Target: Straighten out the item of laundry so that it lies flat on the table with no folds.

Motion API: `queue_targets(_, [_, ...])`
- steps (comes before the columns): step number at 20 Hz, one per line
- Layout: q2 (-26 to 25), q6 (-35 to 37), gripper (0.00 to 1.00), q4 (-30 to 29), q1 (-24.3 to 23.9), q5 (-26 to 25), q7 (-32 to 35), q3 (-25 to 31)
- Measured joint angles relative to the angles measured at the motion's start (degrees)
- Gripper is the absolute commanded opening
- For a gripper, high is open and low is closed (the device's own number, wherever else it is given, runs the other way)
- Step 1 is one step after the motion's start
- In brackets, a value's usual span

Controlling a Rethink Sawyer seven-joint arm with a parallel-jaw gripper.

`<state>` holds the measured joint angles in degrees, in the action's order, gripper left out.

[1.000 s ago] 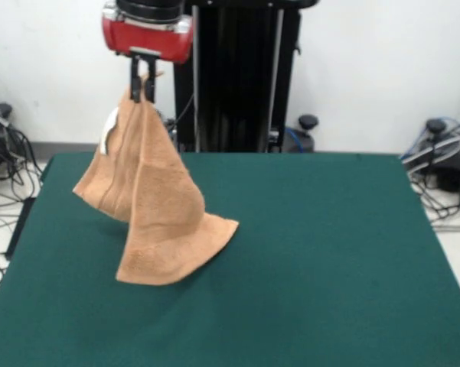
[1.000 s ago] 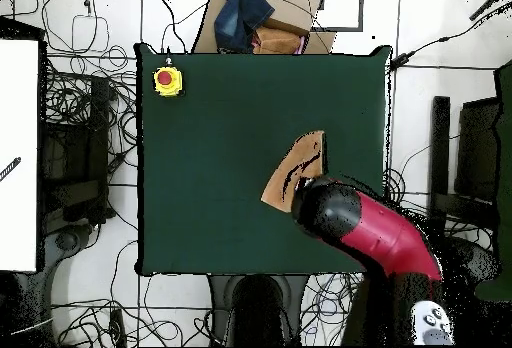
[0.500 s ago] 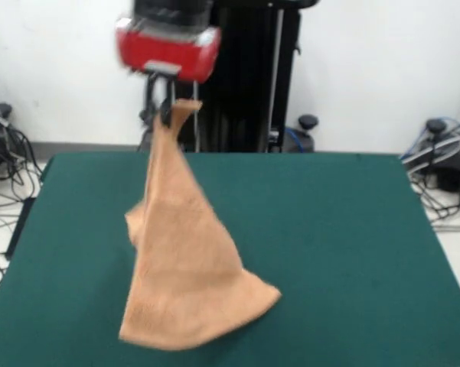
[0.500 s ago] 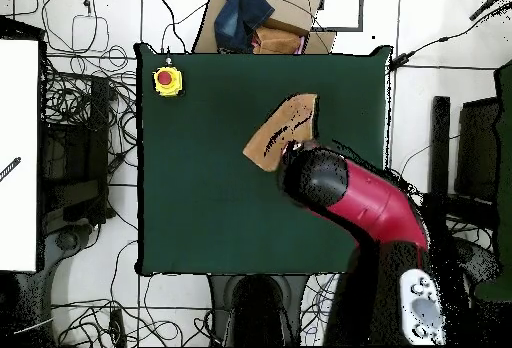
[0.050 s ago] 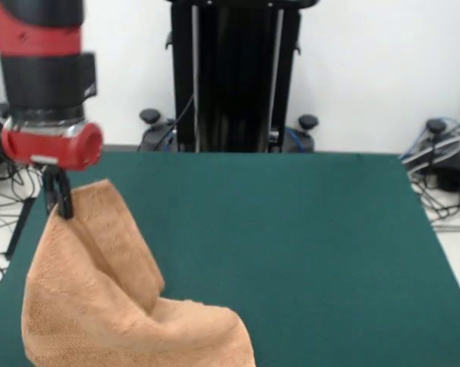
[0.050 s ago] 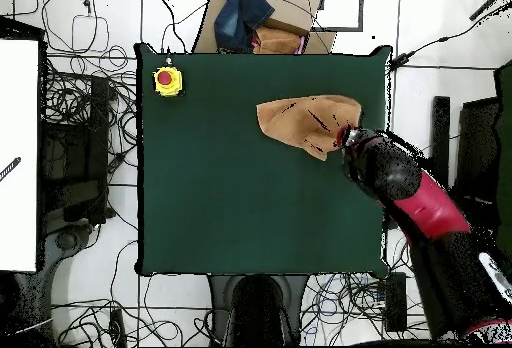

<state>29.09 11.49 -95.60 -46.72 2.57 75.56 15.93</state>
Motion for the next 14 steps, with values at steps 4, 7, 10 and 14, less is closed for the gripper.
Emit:
queue_targets(4, [-1.48, -0.01, 0.0, -1.09, -1.76, -1.62, 0.0, 1.27])
queue_targets(7, [-1.42, -0.02, 0.0, -1.73, -0.38, -2.4, 0.0, 1.52])
queue_targets(10, [-1.19, 0.38, 0.0, -2.07, 2.09, -2.53, 0.02, 0.53])
queue_targets(14, [0.56, 4.2, 0.0, -2.51, 9.82, -2.54, 0.04, -4.97])
